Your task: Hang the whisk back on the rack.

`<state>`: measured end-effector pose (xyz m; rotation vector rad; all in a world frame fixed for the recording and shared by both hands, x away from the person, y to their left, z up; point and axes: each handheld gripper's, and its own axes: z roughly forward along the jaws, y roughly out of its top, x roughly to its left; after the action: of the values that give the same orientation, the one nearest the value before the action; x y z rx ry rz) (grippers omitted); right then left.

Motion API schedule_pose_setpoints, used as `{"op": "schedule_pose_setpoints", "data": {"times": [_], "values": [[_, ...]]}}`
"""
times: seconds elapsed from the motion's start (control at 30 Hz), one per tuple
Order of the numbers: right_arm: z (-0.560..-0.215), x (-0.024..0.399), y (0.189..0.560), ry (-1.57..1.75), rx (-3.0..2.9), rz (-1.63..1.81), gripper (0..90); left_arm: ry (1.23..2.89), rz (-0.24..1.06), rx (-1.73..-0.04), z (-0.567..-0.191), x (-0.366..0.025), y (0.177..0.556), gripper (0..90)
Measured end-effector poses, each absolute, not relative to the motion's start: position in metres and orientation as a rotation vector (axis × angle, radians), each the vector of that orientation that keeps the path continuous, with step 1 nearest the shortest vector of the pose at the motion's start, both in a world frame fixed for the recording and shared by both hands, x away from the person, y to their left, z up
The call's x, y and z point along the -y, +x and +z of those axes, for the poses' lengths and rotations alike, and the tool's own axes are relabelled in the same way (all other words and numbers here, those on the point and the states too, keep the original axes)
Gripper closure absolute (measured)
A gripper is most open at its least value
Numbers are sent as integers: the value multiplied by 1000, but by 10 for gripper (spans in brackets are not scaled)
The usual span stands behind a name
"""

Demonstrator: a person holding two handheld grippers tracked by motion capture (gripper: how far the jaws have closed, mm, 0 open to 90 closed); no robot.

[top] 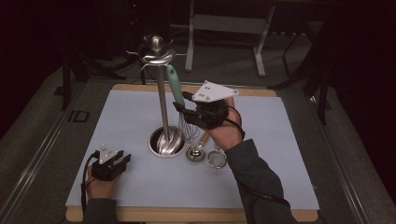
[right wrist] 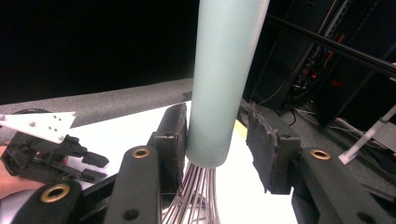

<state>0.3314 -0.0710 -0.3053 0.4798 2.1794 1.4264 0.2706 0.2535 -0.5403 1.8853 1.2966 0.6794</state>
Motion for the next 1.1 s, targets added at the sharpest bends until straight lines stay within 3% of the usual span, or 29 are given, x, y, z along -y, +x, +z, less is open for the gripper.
{"op": "schedule_pose_setpoints", "data": {"times": [0.4, 0.7, 1.1], "values": [[-307, 71, 331, 481, -2191, 1419, 584, 1885, 678, -1296, -540, -254, 271, 633], [-311, 71, 327, 415, -2263, 1322, 771, 1884, 680, -1296, -540, -254, 271, 632], [-323, 87, 329, 437, -2324, 1213, 804, 1881, 664, -1306, -540, -255, 272, 629]]}}
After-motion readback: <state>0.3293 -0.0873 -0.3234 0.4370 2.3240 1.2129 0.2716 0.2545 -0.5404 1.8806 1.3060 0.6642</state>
